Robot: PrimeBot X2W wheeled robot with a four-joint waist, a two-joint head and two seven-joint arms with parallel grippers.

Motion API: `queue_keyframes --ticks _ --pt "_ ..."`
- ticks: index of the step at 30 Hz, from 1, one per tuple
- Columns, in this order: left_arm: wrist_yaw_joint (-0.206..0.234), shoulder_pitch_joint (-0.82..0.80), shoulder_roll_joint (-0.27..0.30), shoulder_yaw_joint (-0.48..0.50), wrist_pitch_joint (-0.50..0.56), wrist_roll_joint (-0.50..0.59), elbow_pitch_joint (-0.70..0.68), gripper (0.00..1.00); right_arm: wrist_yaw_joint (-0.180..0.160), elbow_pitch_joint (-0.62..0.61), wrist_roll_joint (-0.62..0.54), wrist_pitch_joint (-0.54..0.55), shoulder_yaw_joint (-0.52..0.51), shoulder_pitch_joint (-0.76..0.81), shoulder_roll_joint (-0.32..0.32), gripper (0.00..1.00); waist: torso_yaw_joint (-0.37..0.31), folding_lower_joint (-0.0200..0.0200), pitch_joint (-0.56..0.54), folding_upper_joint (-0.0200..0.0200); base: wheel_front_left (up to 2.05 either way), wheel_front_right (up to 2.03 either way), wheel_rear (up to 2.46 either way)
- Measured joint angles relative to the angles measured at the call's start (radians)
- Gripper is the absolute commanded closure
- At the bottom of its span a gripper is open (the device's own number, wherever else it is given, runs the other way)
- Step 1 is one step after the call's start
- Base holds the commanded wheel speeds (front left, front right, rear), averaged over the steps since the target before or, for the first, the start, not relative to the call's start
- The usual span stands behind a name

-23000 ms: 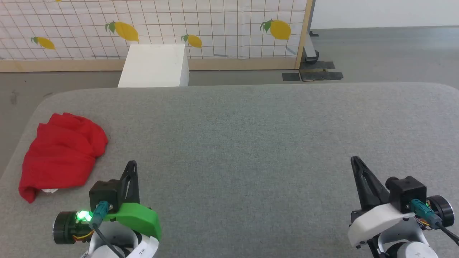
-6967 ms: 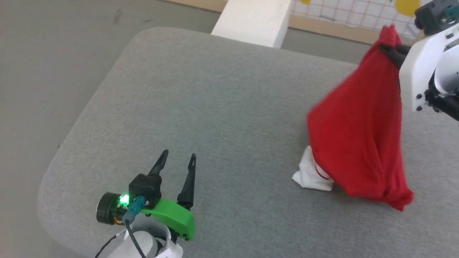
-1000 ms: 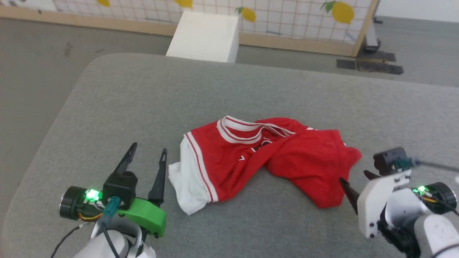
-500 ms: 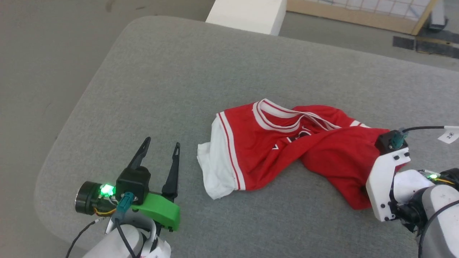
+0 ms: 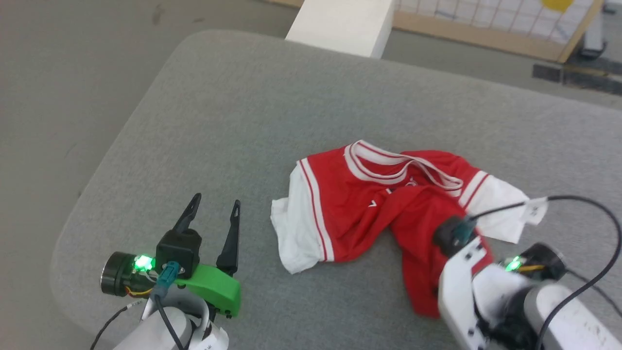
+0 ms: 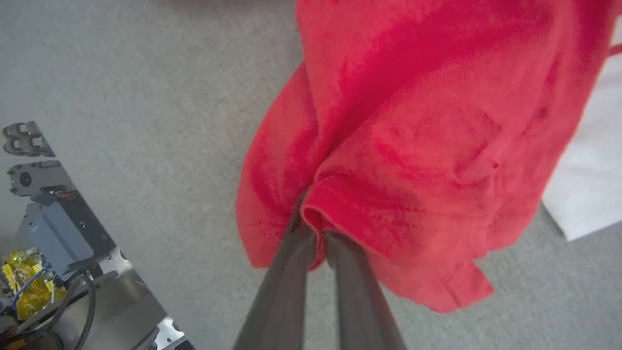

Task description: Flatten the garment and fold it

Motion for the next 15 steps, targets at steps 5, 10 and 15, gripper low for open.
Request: queue_keyframes --ticks 5,10,15 --pt "-0.001 0.0 0.0 -0.002 0.006 -0.005 -0.002 0.0 0.0 -0.089 0.059 0.068 0.077 0.067 -0.021 1.0 -0.031 0.0 -0.053 0.0 0.0 0.0 0.0" --pt "-0.001 0.0 0.0 -0.007 0.01 -0.006 -0.002 0.0 0.0 -0.077 0.057 0.078 0.107 0.132 -0.001 1.0 -0.047 0.0 -0.087 0.0 0.0 0.0 0.0" --pt "-0.001 0.018 0.009 -0.007 0.011 -0.013 -0.002 0.0 0.0 -0.062 0.04 0.073 0.086 0.146 0.029 0.0 -0.05 0.0 -0.101 0.0 0.0 0.0 0.0"
